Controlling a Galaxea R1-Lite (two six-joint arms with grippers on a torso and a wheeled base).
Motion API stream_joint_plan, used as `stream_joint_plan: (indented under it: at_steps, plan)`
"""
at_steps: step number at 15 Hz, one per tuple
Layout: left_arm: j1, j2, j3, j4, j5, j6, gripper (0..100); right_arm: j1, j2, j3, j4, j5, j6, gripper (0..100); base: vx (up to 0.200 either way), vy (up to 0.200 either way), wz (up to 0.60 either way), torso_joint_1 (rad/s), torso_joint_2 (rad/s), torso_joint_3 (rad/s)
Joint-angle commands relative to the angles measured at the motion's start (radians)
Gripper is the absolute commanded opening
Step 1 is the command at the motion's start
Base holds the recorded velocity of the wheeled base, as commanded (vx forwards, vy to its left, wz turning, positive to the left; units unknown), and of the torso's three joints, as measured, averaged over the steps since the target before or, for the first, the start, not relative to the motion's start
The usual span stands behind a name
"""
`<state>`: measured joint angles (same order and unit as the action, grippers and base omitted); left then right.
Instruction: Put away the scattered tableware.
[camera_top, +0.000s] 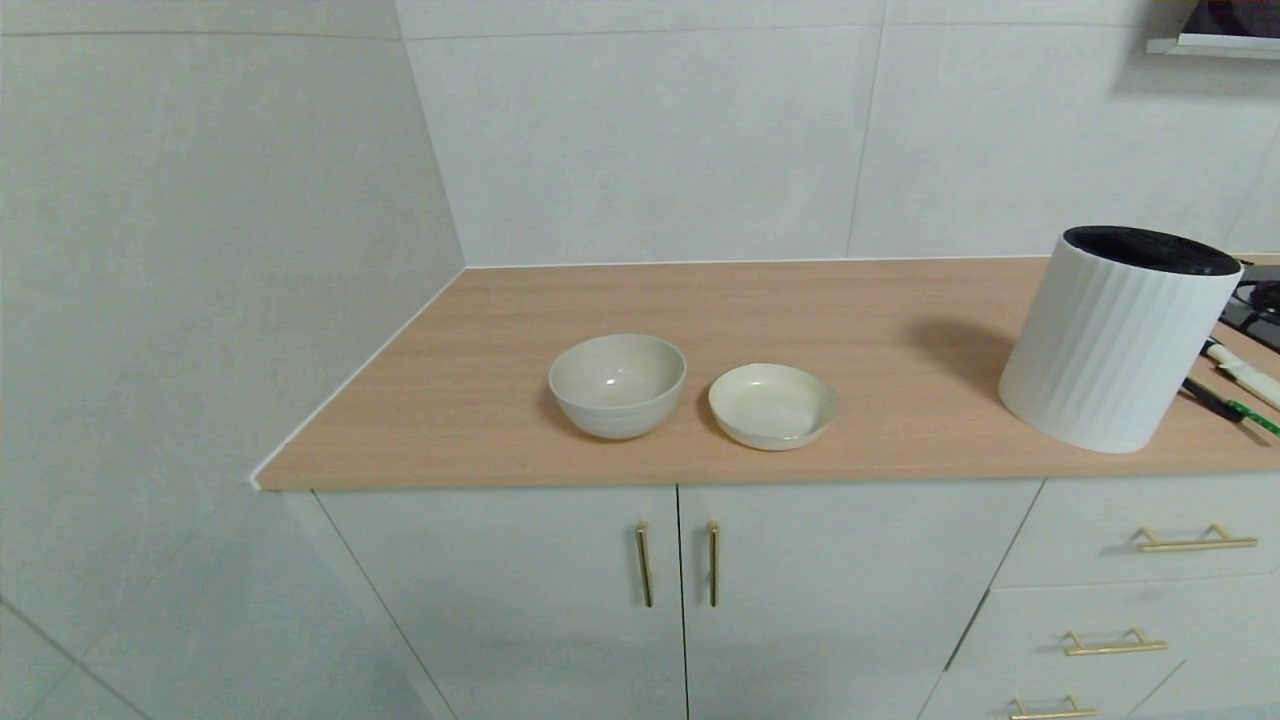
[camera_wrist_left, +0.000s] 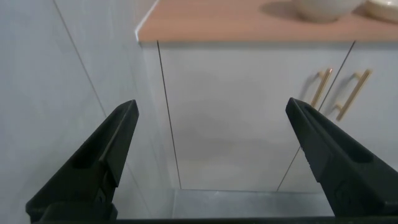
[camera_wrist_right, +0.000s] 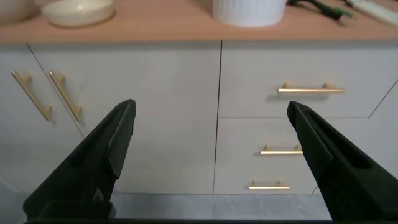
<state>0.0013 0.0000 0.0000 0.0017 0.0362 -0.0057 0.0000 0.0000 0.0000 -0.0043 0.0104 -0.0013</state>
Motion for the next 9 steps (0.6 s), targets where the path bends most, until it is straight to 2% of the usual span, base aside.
stream_joint_plan:
  at_steps: [1,9]
  plan:
    - [0.0,0.0,0.0,0.0,0.001,0.0,100,0.0,0.0,0.0,0.0,0.0,0.0,100,0.0,0.0,0.0,-0.227,0.52,0.286]
    - [0.0,0.0,0.0,0.0,0.001,0.0,100,0.0,0.0,0.0,0.0,0.0,0.0,100,0.0,0.0,0.0,-0.195,0.49,0.287]
